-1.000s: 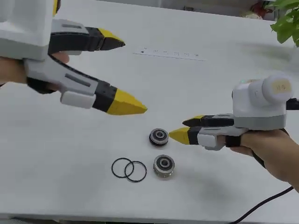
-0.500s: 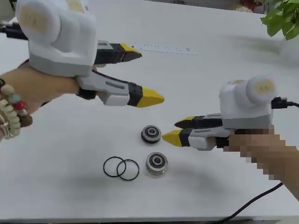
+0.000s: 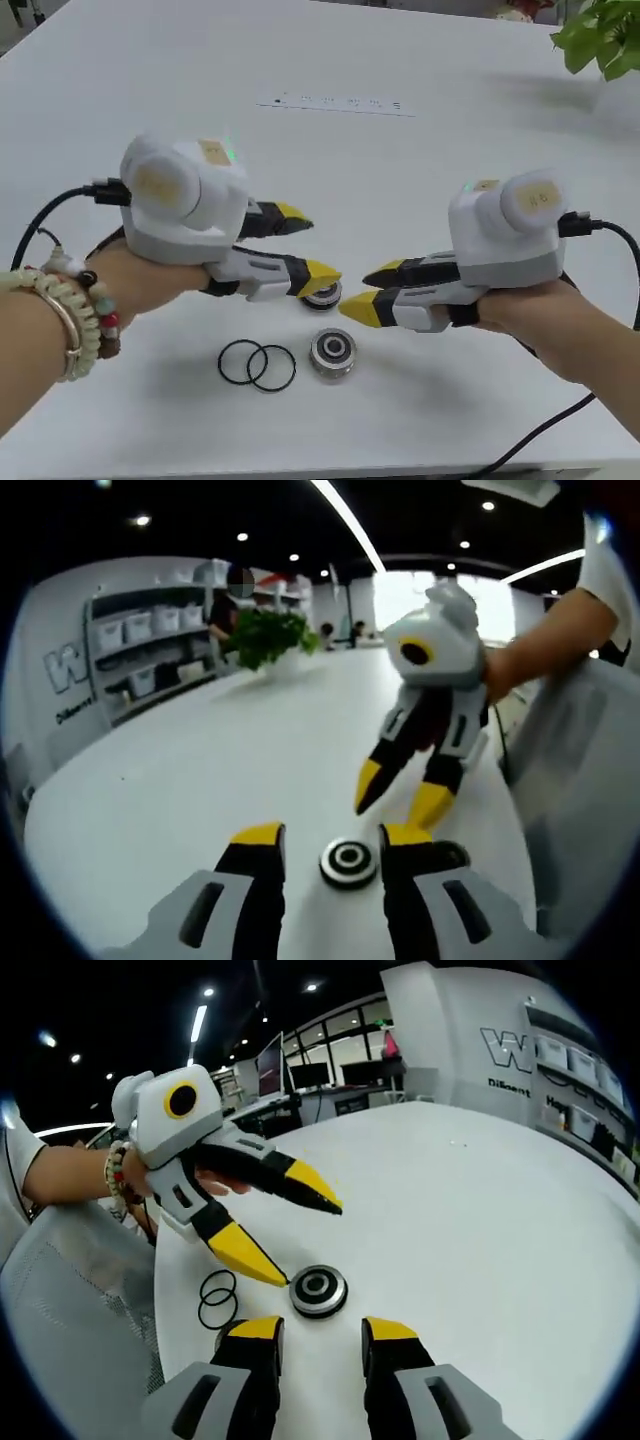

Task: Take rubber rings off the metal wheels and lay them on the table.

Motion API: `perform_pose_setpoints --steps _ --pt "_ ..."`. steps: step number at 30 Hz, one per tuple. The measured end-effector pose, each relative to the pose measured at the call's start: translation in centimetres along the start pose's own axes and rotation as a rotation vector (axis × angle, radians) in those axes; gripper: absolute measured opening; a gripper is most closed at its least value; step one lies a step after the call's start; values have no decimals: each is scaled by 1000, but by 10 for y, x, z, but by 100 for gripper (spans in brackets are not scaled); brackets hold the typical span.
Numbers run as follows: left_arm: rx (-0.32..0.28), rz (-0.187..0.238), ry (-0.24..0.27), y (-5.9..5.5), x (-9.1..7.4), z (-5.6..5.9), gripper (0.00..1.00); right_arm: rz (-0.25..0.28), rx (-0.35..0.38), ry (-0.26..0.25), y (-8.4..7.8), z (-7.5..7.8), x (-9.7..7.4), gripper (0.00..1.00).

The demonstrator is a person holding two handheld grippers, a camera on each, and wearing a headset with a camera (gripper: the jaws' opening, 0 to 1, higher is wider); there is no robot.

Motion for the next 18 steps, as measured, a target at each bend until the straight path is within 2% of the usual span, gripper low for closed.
perform_pose_setpoints --steps 3,8,10,11,16,18 --pt "-3 -20 10 -6 3 2 28 1 -1 5 0 -1 0 29" --pt "2 -44 -12 -11 8 12 26 -5 -5 10 -1 -3 1 28" --pt "-16 -49 -20 -13 9 13 25 -6 -6 10 -1 -3 1 28" --pt "-36 -50 -24 -13 10 14 25 -5 -6 10 -1 -3 1 28" --pt "-55 -56 -10 -17 11 12 22 -14 -16 10 -3 -4 2 26" --pt "-57 -82 -9 -22 12 11 20 -16 -19 12 -3 -5 2 26"
Point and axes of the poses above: the centre of the closed fingertips' face, and the gripper's own axes: x roughly forward along the fingers, z roughly to its right, y roughly out of its top, the point moved 1 cm from there along -x, roughly backward along the fingers, and after that the axes turned 4 degrees about x, right-handed, at the moved point
